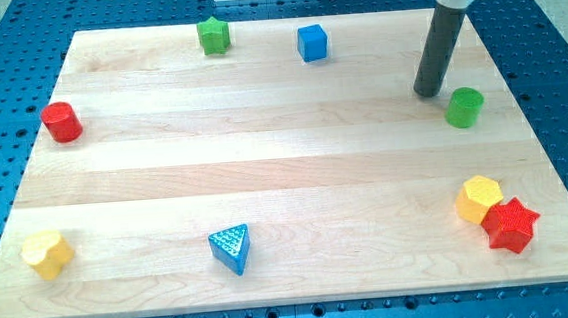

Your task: Move the green circle towards the hexagon

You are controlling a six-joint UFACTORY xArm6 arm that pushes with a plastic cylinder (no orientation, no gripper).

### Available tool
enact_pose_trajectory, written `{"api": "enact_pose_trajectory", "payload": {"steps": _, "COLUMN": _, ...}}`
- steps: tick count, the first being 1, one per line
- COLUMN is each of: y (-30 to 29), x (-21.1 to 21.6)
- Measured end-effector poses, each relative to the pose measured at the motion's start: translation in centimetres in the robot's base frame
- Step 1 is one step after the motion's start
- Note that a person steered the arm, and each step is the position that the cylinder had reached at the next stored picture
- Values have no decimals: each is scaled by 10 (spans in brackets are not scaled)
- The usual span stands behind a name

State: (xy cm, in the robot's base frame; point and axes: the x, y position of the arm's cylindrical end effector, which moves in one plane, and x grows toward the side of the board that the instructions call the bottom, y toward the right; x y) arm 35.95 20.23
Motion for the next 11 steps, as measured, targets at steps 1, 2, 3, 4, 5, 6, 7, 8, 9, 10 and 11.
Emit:
{"api": "enact_pose_trajectory", "payload": {"steps": 1, "y": 20, "x": 37}}
{"api": "enact_pose_trajectory", "payload": {"steps": 2, "y": 24, "x": 95}}
{"api": "enact_pose_trajectory", "payload": {"steps": 3, "y": 16, "x": 89}}
{"api": "enact_pose_trajectory", "payload": {"steps": 4, "y": 36, "x": 71}}
{"api": "enact_pose_trajectory", "payload": {"steps": 5, "y": 78, "x": 101}}
{"api": "enact_pose_trajectory", "payload": {"steps": 6, "y": 89, "x": 130}}
{"api": "enact_pose_trajectory", "payload": {"steps": 7, "y": 51, "x": 150}}
{"api": "enact_pose_trajectory", "payload": {"steps": 8, "y": 33, "x": 119}}
{"api": "enact_pose_trajectory", "payload": {"steps": 9, "y": 25, "x": 88}}
{"api": "enact_pose_trajectory", "payload": {"steps": 10, "y": 9, "x": 80}}
{"api": "enact_pose_trajectory", "payload": {"steps": 11, "y": -12, "x": 91}}
